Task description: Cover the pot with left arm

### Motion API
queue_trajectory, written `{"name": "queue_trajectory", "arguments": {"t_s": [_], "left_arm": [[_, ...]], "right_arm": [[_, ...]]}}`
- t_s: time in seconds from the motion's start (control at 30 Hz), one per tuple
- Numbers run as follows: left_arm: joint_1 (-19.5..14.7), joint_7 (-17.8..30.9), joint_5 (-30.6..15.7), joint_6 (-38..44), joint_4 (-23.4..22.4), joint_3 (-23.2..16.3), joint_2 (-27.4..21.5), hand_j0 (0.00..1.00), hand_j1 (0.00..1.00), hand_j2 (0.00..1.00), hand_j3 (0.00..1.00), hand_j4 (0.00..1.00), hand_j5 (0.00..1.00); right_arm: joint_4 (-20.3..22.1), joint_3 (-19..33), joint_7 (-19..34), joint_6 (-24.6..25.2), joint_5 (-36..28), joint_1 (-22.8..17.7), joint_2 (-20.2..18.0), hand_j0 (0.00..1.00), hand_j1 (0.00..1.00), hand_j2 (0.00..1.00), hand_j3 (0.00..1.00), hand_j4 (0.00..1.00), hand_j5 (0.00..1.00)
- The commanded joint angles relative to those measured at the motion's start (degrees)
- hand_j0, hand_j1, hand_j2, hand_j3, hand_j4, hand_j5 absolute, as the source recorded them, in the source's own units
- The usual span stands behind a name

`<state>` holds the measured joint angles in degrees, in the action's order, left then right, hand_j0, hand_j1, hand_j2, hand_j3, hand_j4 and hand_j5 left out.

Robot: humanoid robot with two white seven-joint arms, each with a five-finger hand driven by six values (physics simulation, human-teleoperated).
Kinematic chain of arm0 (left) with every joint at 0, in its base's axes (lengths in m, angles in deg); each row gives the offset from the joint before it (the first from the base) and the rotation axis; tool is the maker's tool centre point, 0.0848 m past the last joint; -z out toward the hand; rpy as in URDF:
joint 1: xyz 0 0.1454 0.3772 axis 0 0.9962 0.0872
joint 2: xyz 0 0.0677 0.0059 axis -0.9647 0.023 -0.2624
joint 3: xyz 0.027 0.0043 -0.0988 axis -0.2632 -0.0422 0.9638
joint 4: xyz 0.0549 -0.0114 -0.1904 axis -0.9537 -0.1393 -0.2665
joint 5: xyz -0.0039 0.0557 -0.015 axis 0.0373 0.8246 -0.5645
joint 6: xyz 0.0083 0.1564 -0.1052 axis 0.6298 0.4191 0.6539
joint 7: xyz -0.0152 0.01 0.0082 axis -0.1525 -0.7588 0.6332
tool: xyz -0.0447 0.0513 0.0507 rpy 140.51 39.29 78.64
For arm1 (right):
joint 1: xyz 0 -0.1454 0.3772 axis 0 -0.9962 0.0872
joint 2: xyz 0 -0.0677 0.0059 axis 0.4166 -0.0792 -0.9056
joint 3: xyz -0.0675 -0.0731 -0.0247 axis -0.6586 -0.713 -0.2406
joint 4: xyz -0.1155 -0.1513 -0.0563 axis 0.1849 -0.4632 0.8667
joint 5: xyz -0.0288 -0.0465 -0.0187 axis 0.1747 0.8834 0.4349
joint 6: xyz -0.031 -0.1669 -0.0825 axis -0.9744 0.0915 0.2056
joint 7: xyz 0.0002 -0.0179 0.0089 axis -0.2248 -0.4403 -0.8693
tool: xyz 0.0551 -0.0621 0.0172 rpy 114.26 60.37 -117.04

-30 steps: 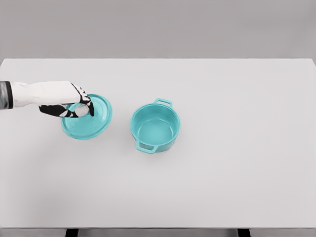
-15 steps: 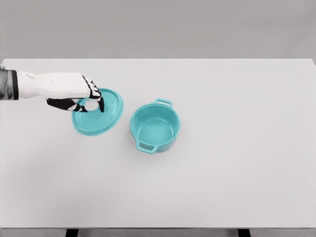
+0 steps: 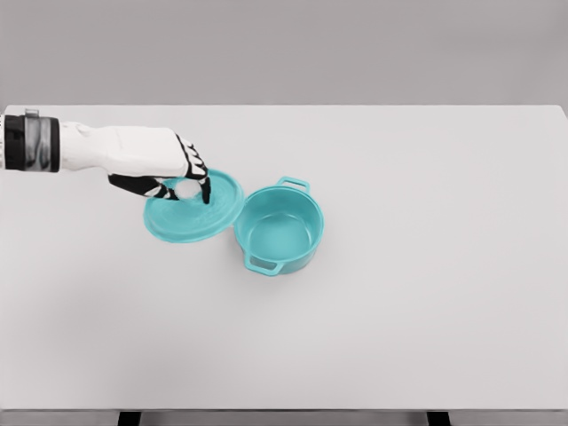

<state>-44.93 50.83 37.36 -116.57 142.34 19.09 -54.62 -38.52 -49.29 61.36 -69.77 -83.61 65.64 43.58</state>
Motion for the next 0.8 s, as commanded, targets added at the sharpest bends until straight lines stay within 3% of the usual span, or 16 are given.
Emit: {"name": "queue_trajectory", "arguments": {"t_s": [0.0,0.1,0.77], "left_arm": [[-0.09,-0.05,-0.11,0.14,0.71,-0.12,0.63,0.57,0.57,0.57,0.57,0.57,0.57],[-2.2,0.04,-0.11,0.14,0.8,-2.14,1.51,0.57,0.57,0.57,0.57,0.57,0.57],[-2.46,0.12,2.08,0.14,-0.61,-1.7,8.8,0.56,0.56,0.56,0.56,0.56,0.56]], "right_arm": [[0.0,0.01,0.02,-0.04,0.02,0.0,0.0,1.0,1.0,1.0,1.0,1.0,1.0],[0.0,0.01,0.02,-0.04,0.02,0.0,0.0,1.0,1.0,1.0,1.0,1.0,1.0],[0.0,0.01,0.02,-0.04,0.02,0.0,0.0,1.0,1.0,1.0,1.0,1.0,1.0]]}}
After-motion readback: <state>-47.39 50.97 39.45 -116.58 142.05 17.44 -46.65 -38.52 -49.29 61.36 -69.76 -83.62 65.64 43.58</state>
